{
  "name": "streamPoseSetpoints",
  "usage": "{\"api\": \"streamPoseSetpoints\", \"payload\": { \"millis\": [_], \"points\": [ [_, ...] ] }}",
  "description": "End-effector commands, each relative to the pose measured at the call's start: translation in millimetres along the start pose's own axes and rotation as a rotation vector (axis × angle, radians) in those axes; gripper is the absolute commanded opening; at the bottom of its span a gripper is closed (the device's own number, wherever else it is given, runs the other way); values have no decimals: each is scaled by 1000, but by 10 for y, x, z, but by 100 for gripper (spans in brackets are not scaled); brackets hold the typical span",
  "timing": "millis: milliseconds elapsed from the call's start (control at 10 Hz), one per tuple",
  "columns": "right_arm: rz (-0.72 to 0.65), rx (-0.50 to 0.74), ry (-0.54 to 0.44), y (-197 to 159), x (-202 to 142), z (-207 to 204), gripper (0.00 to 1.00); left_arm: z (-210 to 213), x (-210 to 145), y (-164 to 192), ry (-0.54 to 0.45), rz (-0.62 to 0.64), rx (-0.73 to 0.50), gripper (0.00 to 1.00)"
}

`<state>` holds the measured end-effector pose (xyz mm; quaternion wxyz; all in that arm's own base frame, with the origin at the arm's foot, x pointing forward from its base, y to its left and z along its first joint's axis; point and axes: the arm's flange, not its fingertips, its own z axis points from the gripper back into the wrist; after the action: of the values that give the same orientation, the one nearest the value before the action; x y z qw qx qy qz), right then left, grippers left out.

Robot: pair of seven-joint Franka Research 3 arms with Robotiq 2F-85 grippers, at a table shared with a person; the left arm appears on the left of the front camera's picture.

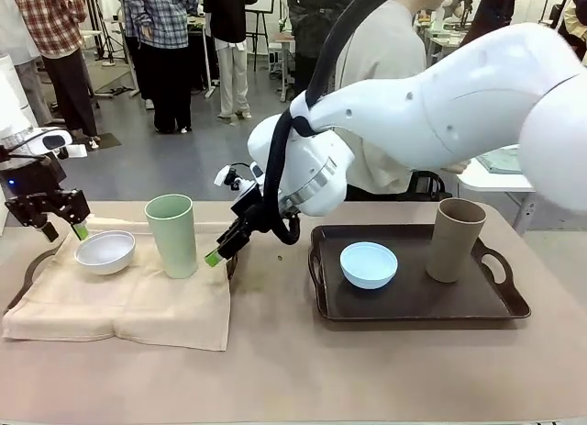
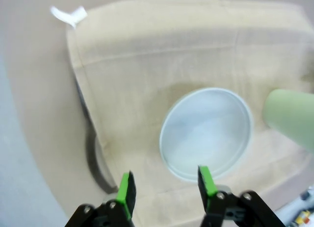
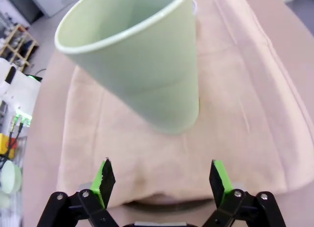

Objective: Set up a tray with a mat and arrange the tableware.
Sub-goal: Place the Picnic Bowl and Reusable plastic cup back onto the Handle tray in front of the human's position.

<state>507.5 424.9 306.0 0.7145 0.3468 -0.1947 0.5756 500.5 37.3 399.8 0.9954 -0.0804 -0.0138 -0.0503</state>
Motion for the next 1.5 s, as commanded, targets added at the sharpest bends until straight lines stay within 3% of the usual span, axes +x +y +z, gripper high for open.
{"api": "streamPoseSetpoints", "payload": {
  "millis": [0, 400, 900, 1200, 1300, 1400],
  "points": [
    [-161, -99, 95, 386, -17, 387, 100, 174, -174, -105, -2, -66, 10, 67],
    [-622, -261, 136, 956, -3, 1178, 100, 692, -430, -735, -14, -173, 145, 67],
    [-952, -461, 288, 1649, 305, 1734, 100, 1131, -701, -1530, -70, -181, 218, 67],
    [-1073, -623, 383, 2127, 696, 1920, 100, 1317, -761, -1693, -50, -146, 178, 67],
    [-996, -522, 311, 1890, 368, 1827, 100, 1341, -791, -1627, -25, -154, 141, 67],
    [-996, -522, 311, 1890, 368, 1827, 100, 1266, -753, -1680, -72, -193, 196, 67]
  ]
}}
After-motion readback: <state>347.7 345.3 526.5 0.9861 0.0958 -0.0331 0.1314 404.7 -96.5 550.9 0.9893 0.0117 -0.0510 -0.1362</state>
